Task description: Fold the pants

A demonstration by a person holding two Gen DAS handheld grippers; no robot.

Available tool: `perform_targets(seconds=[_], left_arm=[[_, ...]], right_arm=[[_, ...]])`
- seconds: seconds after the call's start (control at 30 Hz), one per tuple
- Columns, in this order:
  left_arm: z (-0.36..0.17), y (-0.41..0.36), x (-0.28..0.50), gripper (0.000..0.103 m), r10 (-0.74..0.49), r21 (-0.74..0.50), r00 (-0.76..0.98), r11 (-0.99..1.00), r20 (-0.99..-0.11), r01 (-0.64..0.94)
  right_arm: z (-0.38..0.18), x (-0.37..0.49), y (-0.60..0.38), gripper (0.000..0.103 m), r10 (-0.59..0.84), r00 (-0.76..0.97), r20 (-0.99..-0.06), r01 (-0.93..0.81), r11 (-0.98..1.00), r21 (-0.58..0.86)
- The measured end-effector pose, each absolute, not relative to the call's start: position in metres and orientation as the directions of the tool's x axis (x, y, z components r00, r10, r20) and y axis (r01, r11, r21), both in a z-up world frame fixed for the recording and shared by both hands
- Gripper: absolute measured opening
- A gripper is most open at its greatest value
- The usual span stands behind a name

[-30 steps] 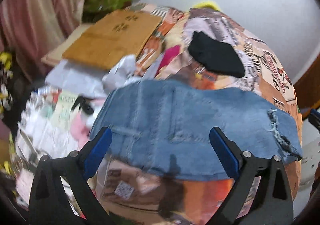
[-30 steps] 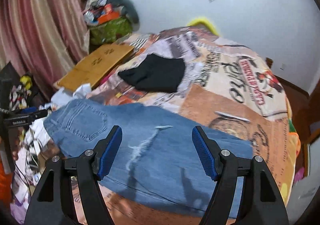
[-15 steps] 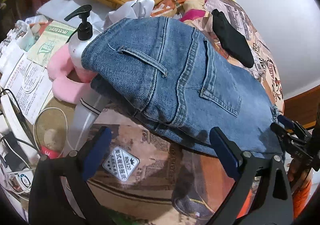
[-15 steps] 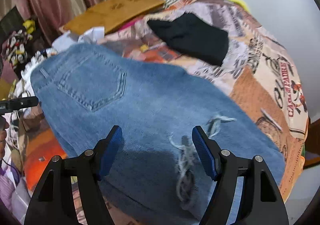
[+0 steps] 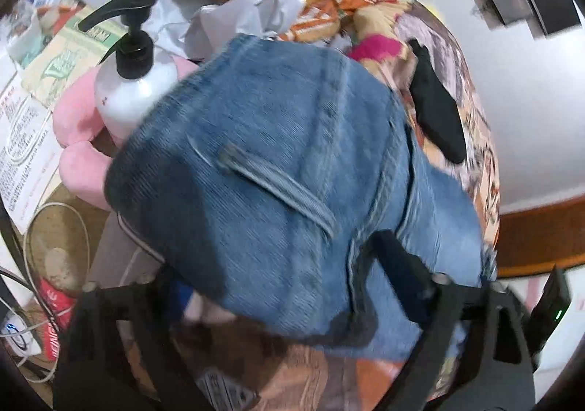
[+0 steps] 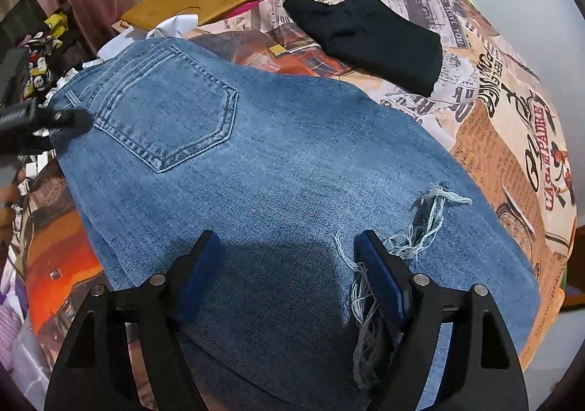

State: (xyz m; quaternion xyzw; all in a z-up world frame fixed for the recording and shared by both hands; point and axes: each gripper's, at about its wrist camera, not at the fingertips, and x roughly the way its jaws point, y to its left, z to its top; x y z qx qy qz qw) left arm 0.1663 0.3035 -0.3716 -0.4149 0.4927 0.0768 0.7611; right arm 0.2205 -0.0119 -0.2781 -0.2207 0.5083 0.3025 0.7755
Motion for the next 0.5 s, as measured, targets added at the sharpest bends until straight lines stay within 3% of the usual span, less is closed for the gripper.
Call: perform_targets(seconds=[0.1,0.2,0.27,0.5], left_arm=[[-0.372,0.311,0.170,0.078,-0.309,-0.585,0.521,0.614,-0.796,-0.529],[-0.356,0.305,0.165,0.067,-0.230,-0.535,0.534,0.657,-0.813,-0.531],[-0.343,0.299,0.162,0.046,-0.154,-0.480,0.544,0.699,-0.825,-0.529],[-0.299,0.277,0.169,0.031,-0.062,-0.400,0.589,0.791,-0.805,-0.463]], right_arm=[[-0.278,0.222,-0.012,0.077,0.255,0.296,-0.920,-0.694,0.720,-0.023],[-0.278,0.222,-0.013,0.077,0.262,0.294,-0.919,-0.692,0.721,-0.016],[-0.278,0.222,-0.014,0.076,0.267,0.294,-0.918,-0.691,0.723,-0.011],[-0.264,0.221,-0.023,0.072,0.323,0.289,-0.901,-0.664,0.745,0.054]])
